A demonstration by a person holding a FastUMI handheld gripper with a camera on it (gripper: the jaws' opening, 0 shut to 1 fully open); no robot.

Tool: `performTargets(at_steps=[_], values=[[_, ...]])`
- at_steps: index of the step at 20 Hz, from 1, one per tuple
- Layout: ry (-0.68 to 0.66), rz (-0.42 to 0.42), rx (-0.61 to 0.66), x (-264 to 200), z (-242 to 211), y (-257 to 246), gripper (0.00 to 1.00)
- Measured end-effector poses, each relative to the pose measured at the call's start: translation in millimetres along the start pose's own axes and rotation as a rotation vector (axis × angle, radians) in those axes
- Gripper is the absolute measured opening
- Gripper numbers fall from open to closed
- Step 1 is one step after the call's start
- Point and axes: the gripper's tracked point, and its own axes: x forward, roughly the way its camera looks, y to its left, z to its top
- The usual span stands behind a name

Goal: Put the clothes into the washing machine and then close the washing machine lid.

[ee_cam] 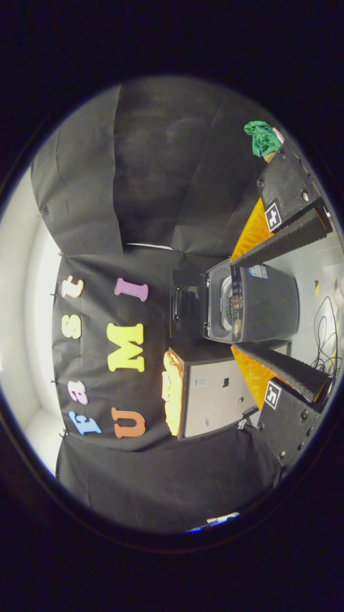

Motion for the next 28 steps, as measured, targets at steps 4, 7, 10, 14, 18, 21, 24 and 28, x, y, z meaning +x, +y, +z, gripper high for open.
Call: performTargets(at_steps=[4, 7, 10, 14, 18, 21, 24, 28], values=[[0.0, 0.005, -0.003, 15.4, 11.7, 3.1, 0.98], [-0.002, 0.007, -0.005, 33.6, 23.2, 7.0, 0.98], [-0.013, 0.008, -0.013, 56.4, 44.4, 11.5, 0.98], [-0.014, 0.03, 0.001, 96.9, 75.8, 25.4, 0.98], [-0.041, 0.066, 0.01, 149.5, 115.7, 45.0, 0.98], [-0.085, 0.104, -0.016, 191.4, 150.0, 65.1, 0.98], [-0.085, 0.169, 0.013, 232.0, 175.1, 99.3, 0.98], [-0.067, 0.229, 0.02, 279.2, 198.2, 145.2, 0.98]])
